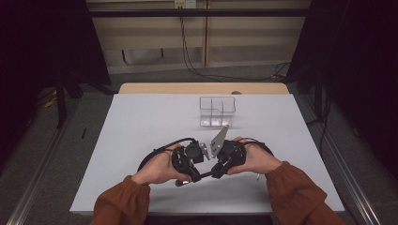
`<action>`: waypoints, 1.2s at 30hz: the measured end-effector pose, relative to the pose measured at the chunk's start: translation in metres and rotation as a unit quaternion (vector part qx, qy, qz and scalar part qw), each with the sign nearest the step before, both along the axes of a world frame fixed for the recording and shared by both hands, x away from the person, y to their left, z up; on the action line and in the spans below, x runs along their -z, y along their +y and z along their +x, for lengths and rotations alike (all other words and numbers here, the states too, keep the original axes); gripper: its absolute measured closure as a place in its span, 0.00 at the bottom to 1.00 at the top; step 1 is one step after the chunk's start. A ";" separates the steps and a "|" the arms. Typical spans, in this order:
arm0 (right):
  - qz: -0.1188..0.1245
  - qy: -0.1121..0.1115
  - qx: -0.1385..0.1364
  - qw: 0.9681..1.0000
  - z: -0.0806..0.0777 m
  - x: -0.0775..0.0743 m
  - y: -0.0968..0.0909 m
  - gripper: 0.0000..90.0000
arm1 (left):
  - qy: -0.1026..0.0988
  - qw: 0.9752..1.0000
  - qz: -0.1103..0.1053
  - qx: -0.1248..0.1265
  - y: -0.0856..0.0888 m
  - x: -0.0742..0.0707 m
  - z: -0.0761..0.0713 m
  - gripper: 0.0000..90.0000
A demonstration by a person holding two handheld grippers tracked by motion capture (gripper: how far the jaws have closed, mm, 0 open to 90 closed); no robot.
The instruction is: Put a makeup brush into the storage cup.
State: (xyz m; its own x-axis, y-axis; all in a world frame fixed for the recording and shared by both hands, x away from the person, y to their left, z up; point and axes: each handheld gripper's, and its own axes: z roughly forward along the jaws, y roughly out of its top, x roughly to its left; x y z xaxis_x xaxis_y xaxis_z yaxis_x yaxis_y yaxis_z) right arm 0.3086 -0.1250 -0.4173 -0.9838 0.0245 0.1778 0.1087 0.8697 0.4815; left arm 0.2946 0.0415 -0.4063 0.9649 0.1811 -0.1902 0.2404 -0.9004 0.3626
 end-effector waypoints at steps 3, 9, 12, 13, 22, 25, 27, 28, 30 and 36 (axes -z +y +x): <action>0.003 -0.009 -0.008 1.000 0.001 0.001 -0.001 0.87 | -0.001 1.000 0.011 0.027 0.002 -0.003 0.004 0.87; 0.008 -0.009 -0.006 1.000 0.002 0.000 -0.002 0.88 | -0.009 0.999 0.009 0.039 0.006 -0.004 0.008 0.86; 0.018 -0.005 -0.009 1.000 0.002 0.002 -0.002 0.88 | -0.010 0.999 0.007 0.037 0.006 -0.004 0.008 0.85; 0.013 0.005 -0.004 1.000 0.001 0.001 -0.002 0.88 | -0.007 0.999 0.003 0.032 0.006 -0.003 0.008 0.85; 0.022 0.002 0.003 1.000 0.002 0.002 -0.008 0.88 | -0.013 0.999 -0.035 0.026 0.009 -0.010 0.009 0.71; 0.030 0.005 0.016 0.999 0.004 0.001 -0.013 0.88 | -0.020 0.999 -0.044 0.011 0.012 -0.011 0.011 0.63; 0.035 0.005 0.024 0.999 0.003 0.001 -0.015 0.88 | -0.028 0.998 -0.059 -0.004 0.015 -0.011 0.013 0.54; 0.035 0.009 0.027 0.999 0.003 0.000 -0.016 0.88 | -0.032 0.997 -0.066 -0.015 0.017 -0.011 0.014 0.51; 0.042 0.007 0.032 0.999 0.004 0.000 -0.018 0.88 | -0.038 0.996 -0.076 -0.028 0.020 -0.012 0.016 0.47; 0.042 0.014 0.045 0.998 0.007 0.002 -0.022 0.88 | -0.038 0.993 -0.106 -0.048 0.027 -0.012 0.018 0.26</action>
